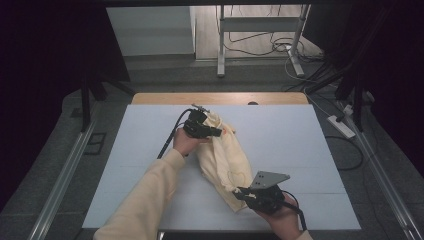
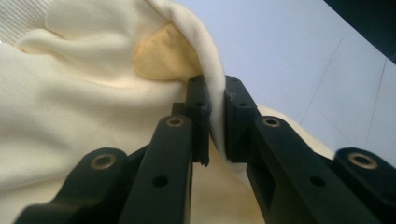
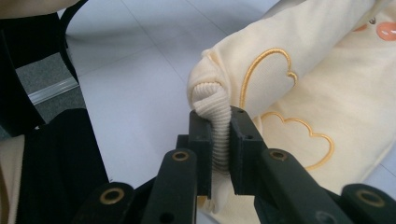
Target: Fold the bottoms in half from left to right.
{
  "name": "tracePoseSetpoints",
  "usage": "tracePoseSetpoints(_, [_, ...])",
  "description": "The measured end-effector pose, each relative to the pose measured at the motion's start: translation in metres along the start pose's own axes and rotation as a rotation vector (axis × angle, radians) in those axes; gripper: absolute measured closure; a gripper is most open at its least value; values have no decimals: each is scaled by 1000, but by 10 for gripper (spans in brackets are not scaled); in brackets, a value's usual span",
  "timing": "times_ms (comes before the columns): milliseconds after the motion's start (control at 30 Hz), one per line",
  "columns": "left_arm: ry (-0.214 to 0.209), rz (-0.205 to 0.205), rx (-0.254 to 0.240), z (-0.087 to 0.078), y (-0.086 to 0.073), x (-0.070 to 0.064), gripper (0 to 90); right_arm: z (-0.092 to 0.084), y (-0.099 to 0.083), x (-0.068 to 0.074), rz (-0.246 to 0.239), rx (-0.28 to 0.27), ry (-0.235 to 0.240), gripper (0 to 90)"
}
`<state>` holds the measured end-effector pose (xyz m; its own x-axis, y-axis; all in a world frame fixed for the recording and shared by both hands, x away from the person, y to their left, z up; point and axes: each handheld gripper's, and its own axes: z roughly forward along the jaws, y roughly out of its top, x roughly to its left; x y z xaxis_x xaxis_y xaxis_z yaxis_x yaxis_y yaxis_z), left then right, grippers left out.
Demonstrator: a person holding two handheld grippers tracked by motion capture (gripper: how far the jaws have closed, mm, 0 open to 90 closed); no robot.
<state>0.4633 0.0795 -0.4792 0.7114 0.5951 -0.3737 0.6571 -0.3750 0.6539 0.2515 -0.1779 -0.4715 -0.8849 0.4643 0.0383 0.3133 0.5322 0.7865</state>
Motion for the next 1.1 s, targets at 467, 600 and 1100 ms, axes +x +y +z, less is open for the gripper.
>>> tracePoseSetpoints(467, [13,2,34,19,-3,-3,815,-9,-11,-9,31,18,-23,811])
tracePoseSetpoints(600, [3,-13,33,24,-4,-2,811,-10,-13,-11,38,27,-27,811])
tracePoseSetpoints(1100, [-16,-21,35,31,-6,-1,784,-13,-20,-19,60,52,-43,809])
